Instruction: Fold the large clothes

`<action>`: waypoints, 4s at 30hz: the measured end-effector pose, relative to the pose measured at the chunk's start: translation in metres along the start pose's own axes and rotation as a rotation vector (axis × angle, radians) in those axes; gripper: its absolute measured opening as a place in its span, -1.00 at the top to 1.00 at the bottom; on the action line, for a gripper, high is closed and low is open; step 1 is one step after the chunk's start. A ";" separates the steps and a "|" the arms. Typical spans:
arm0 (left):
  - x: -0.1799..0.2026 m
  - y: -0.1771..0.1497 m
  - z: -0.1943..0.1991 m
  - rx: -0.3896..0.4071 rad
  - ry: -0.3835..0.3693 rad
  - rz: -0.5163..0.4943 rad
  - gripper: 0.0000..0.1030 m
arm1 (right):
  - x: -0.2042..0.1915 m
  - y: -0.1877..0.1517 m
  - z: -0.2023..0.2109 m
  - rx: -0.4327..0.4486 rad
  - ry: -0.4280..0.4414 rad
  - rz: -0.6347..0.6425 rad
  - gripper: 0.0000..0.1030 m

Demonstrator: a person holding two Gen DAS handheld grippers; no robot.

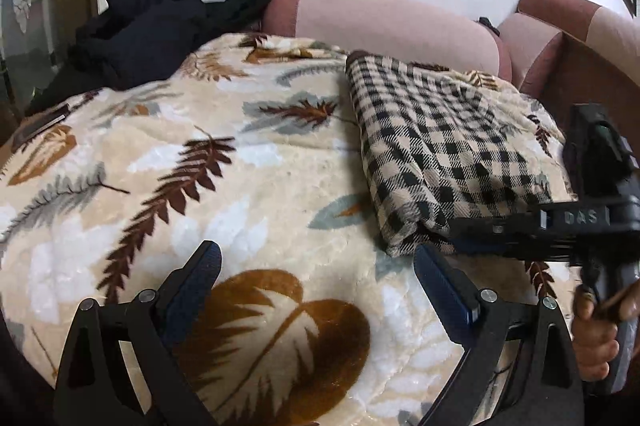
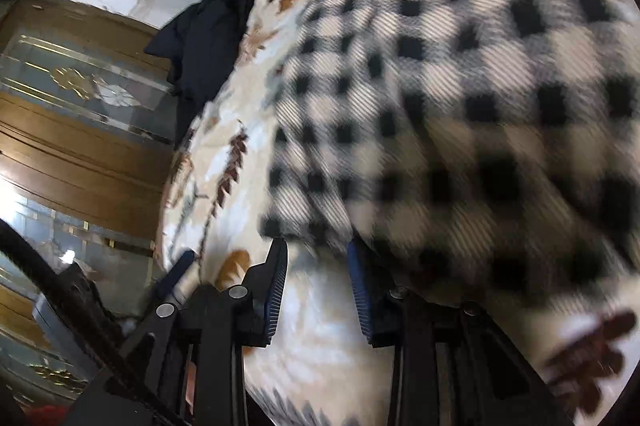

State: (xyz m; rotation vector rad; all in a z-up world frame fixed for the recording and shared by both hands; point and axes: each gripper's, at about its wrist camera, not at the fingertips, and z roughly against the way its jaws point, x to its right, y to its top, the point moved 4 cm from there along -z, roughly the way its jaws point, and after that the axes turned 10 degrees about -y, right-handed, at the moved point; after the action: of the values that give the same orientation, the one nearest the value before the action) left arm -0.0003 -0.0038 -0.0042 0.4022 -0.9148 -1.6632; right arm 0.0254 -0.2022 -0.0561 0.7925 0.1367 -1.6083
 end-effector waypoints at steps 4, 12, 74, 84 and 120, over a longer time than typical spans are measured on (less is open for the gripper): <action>0.009 0.001 0.009 0.019 0.017 -0.021 -0.87 | -0.001 -0.006 0.051 0.176 -0.230 0.037 0.17; 0.033 -0.014 0.010 -0.046 0.021 -0.084 -0.87 | 0.009 -0.074 0.107 0.384 -0.595 0.023 -0.29; 0.031 -0.036 -0.014 -0.188 0.026 -0.057 -0.87 | -0.002 -0.067 0.068 0.382 -0.825 0.144 -0.41; 0.031 -0.038 -0.016 -0.200 0.026 -0.053 -0.87 | 0.001 -0.067 0.067 0.379 -0.841 0.131 -0.43; 0.033 -0.040 -0.014 -0.193 0.042 -0.065 -0.87 | 0.002 -0.067 0.063 0.365 -0.959 0.167 -0.46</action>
State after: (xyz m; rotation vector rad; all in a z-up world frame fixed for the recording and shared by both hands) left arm -0.0273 -0.0371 -0.0362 0.3369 -0.7090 -1.7777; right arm -0.0617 -0.2222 -0.0328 0.2170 -0.9017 -1.7104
